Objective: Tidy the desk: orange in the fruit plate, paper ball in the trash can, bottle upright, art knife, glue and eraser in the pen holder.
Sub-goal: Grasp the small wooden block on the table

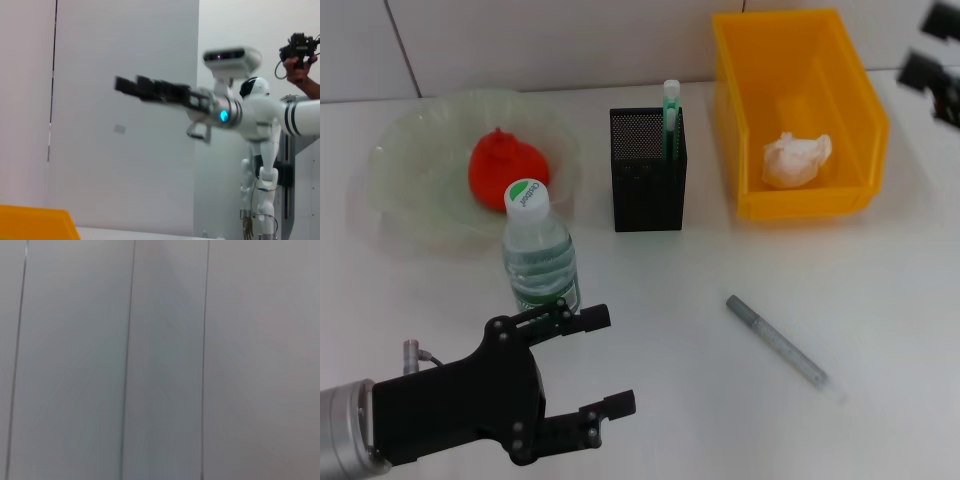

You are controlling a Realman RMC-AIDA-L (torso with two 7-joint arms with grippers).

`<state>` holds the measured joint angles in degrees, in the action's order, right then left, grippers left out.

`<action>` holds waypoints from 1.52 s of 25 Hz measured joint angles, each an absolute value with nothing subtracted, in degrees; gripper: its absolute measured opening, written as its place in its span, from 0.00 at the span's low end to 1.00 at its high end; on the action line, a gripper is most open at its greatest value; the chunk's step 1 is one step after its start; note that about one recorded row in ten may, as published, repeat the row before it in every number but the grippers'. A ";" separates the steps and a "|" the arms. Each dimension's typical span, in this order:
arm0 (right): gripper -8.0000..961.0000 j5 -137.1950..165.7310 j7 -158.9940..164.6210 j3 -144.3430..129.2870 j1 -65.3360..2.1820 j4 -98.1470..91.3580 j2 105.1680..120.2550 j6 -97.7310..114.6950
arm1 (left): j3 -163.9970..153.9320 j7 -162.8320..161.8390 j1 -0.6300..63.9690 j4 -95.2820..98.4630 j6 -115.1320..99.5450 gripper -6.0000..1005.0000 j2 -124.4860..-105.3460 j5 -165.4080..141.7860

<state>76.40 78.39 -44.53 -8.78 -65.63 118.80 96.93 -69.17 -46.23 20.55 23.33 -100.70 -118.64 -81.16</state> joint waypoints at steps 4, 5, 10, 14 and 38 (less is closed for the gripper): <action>0.69 80.71 67.40 -38.76 -8.39 -51.25 118.93 103.54 | -68.18 -47.65 20.42 24.36 -102.62 0.77 -118.53 -81.10; 0.70 81.80 66.18 -37.73 -8.26 -49.20 118.93 103.85 | -67.84 -48.60 20.34 24.62 -103.24 0.77 -118.43 -81.12; 0.75 84.29 62.38 -34.69 -7.89 -41.12 118.41 104.31 | -66.62 -58.49 18.30 31.95 -104.07 0.77 -117.42 -85.21; 0.81 87.53 62.22 -34.45 -8.10 -40.52 118.03 104.00 | -64.79 -63.58 13.90 43.87 -103.46 0.77 -117.27 -90.55; 0.81 91.14 62.65 -33.05 -10.32 -31.70 115.60 99.92 | -68.98 -97.86 20.29 82.11 -101.87 0.77 -118.43 -131.51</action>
<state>91.14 62.65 -33.05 -10.32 -31.70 115.60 99.92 -68.98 -97.86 20.29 82.11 -101.87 -118.43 -131.51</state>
